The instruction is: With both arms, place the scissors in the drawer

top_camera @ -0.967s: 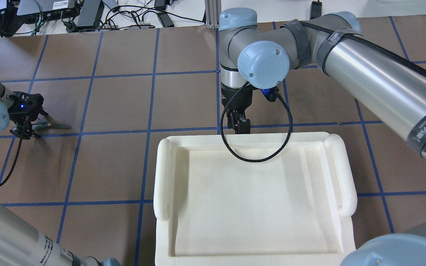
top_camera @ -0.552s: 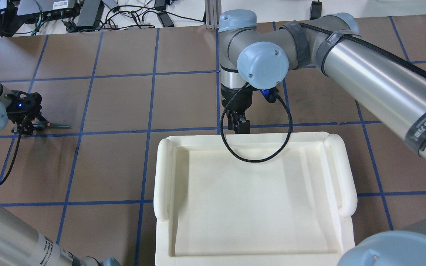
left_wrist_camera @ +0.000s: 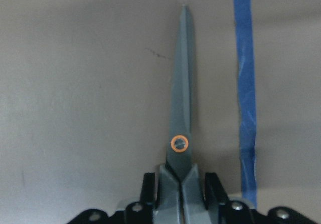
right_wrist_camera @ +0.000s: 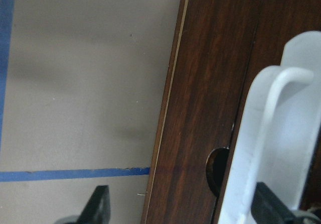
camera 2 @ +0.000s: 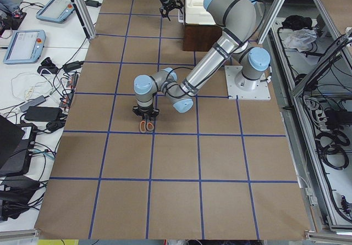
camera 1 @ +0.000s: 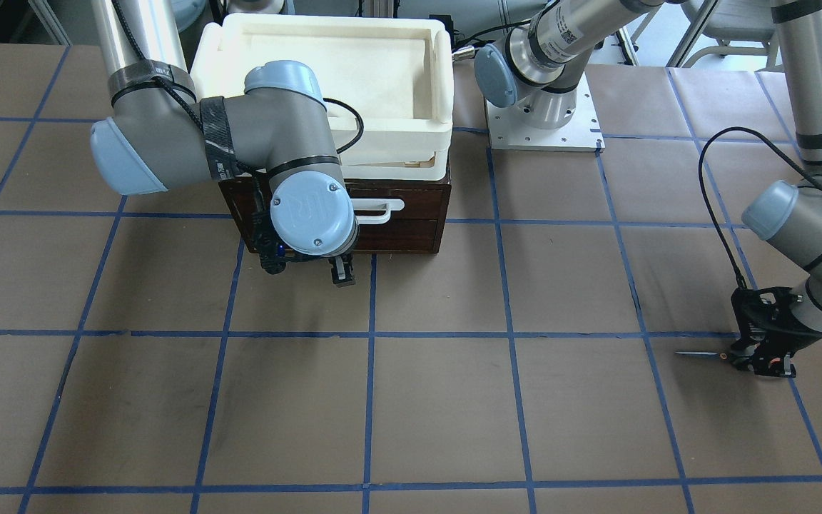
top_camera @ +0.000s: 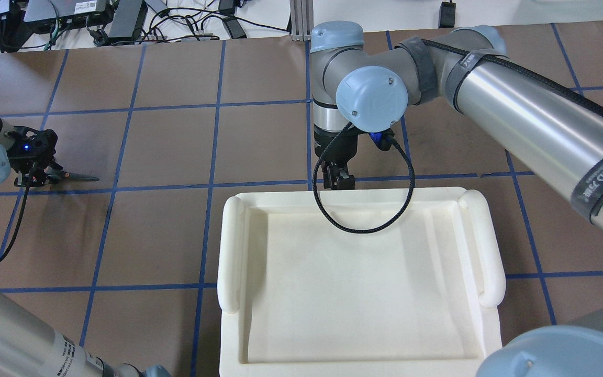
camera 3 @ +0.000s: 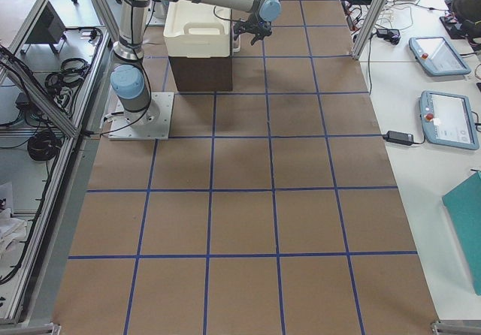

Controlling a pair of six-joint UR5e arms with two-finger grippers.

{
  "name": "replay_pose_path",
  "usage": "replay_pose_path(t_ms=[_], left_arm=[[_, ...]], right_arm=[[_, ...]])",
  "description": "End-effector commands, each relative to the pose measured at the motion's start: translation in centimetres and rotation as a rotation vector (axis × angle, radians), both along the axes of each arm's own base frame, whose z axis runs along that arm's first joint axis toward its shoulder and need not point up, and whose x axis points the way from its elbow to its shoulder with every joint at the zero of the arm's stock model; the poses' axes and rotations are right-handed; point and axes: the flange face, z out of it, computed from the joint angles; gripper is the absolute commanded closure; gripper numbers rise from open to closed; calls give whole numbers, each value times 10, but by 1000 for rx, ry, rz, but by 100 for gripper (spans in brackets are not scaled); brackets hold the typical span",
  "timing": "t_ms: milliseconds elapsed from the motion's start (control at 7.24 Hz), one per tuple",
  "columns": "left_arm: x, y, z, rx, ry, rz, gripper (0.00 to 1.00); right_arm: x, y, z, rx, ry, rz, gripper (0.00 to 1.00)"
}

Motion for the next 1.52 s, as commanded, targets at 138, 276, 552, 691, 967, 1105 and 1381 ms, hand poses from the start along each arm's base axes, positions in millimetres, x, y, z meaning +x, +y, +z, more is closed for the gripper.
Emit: replay_pose_path(t_ms=[138,276,552,691,967,1105,1381], left_arm=[[-1,-4,29,-52,-23,-8,92],[-1,-4,34,-58,-28,-8,93],[-4,-6,41,-85,-8,-13,98],[-10,-13,58,-133,12,-23,98],[-33,-26,94,-151,17,-15,100],[-62,-40,120,-162,17,-3,100],[-113,-54,174,-134,63,61,100]], right_arm=[[0,-2,-6,4,0,6,0],[1,-2,-6,2,-4,12,0],[3,-10,-3,-59,-20,16,0],[3,-13,-2,-78,-22,20,0],[3,-16,1,-99,-23,23,0],[4,-17,3,-105,-28,32,0],[4,-22,4,-135,-38,33,0]])
